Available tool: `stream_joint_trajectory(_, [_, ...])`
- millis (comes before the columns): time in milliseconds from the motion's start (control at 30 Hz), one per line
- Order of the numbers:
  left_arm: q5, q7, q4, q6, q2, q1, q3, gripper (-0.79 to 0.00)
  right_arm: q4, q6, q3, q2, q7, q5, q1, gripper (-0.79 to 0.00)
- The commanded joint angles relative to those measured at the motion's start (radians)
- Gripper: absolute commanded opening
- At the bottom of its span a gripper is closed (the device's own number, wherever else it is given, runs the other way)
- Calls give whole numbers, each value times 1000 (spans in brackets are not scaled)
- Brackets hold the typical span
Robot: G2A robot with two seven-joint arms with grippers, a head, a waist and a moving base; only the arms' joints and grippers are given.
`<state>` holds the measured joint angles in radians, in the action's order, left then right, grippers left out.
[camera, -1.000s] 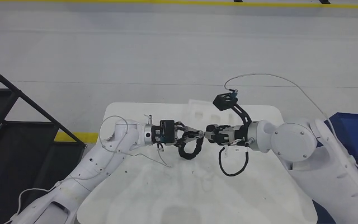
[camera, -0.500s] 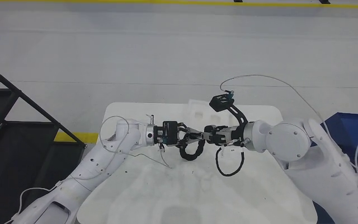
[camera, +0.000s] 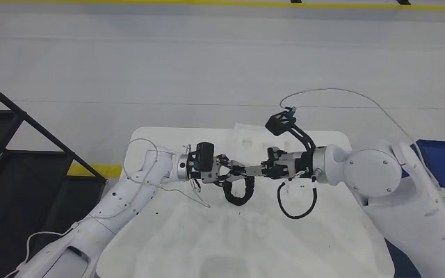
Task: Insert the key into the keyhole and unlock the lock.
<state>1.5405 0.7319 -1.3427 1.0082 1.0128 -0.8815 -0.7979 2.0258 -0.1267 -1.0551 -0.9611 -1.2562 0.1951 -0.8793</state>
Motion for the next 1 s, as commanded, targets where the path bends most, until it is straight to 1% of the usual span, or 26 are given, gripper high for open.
stream_joint_trajectory(0, [-16, 11, 9, 4, 0, 13, 36, -785, -12, 93, -8, 4, -53, -34, 4, 0])
stream_joint_trajectory(67, [-33, 4, 37, 4, -4, 40, 82, -785, -27, 153, -13, 7, -84, -72, 4, 0])
stream_joint_trajectory(133, [-81, 9, 64, 4, -8, 68, 135, -785, -32, 230, -15, 9, -116, -111, 7, 0])
stream_joint_trajectory(167, [-104, 6, 77, 4, -11, 86, 162, -785, -38, 251, -20, 9, -118, -128, 7, 0])
stream_joint_trajectory(200, [-132, 7, 88, 4, -14, 103, 189, -785, -40, 274, -22, 10, -121, -162, 3, 0])
stream_joint_trajectory(233, [-161, 11, 98, 4, -17, 120, 216, -785, -46, 299, -26, 9, -118, -227, -3, 0])
stream_joint_trajectory(267, [-188, 16, 103, 4, -20, 137, 245, -785, -56, 317, -35, 10, -126, -252, -2, 0])
stream_joint_trajectory(333, [-235, 28, 118, 4, -28, 174, 294, -785, -64, 331, -46, 14, -140, -252, -2, 0])
stream_joint_trajectory(400, [-269, 38, 126, 4, -36, 209, 337, -785, -79, 354, -59, 16, -118, -258, -10, 0])
stream_joint_trajectory(533, [-311, 52, 132, 4, -54, 270, 407, -785, -82, 359, -61, 16, -112, -260, -12, 0])
stream_joint_trajectory(700, [-327, 11, 137, 4, -75, 322, 446, -785, -82, 359, -61, 16, -112, -260, -12, 0])
stream_joint_trajectory(867, [-363, -28, 110, 4, -91, 337, 460, -785, -82, 359, -61, 16, -112, -260, -12, 0])
stream_joint_trajectory(900, [-370, -34, 105, 4, -93, 340, 462, -785, -82, 355, -60, 17, -103, -237, -19, 0])
stream_joint_trajectory(933, [-376, -40, 99, 4, -96, 342, 463, -785, -72, 368, -57, 19, -110, -209, -20, 0])
stream_joint_trajectory(967, [-382, -46, 95, 4, -98, 344, 465, -785, -61, 403, -56, 20, -115, -182, -16, 0])
